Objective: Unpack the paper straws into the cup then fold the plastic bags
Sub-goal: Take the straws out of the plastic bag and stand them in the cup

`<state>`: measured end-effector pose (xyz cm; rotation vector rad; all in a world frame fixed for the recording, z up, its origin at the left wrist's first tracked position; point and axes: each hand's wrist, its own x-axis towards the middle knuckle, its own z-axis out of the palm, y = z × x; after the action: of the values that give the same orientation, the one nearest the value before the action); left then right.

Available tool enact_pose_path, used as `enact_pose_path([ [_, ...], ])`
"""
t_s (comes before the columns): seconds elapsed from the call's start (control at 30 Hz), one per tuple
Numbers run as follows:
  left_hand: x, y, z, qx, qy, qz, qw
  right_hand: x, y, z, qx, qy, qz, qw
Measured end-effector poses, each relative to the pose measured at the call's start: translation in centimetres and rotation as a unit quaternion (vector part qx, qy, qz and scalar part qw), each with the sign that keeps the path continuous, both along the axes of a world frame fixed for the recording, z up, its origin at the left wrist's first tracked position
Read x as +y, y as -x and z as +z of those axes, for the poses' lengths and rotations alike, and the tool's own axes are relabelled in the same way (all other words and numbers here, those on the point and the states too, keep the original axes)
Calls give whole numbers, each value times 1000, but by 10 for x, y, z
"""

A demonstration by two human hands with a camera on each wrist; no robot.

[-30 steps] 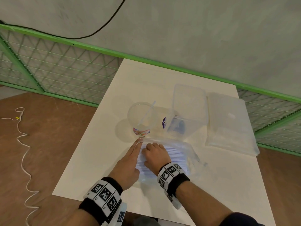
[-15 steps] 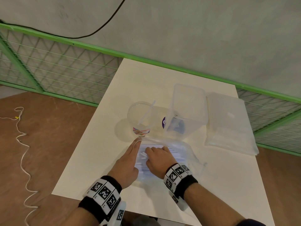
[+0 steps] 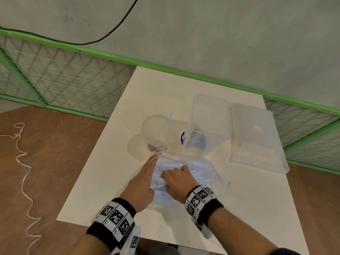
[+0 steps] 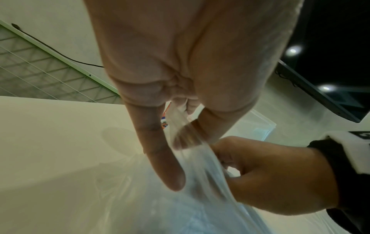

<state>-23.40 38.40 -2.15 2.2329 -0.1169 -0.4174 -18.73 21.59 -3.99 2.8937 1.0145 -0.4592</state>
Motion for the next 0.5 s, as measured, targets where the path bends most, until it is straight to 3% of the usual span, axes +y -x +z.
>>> enact_pose_path([
  [0.2, 2, 1, 4, 3, 0, 7, 1000, -26, 1, 21, 11, -117, -63, 991],
  [0.33, 1, 0, 6, 2, -10, 5, 1000, -47, 3, 47, 3, -230, -119, 966],
  [0.43, 1, 0, 5, 3, -12, 3, 1000, -58, 0, 78, -13, -369, -197, 908],
  [0.5, 1, -1, 3, 5, -14, -1, 1000, -60, -1, 102, 22, -496, -273, 824],
])
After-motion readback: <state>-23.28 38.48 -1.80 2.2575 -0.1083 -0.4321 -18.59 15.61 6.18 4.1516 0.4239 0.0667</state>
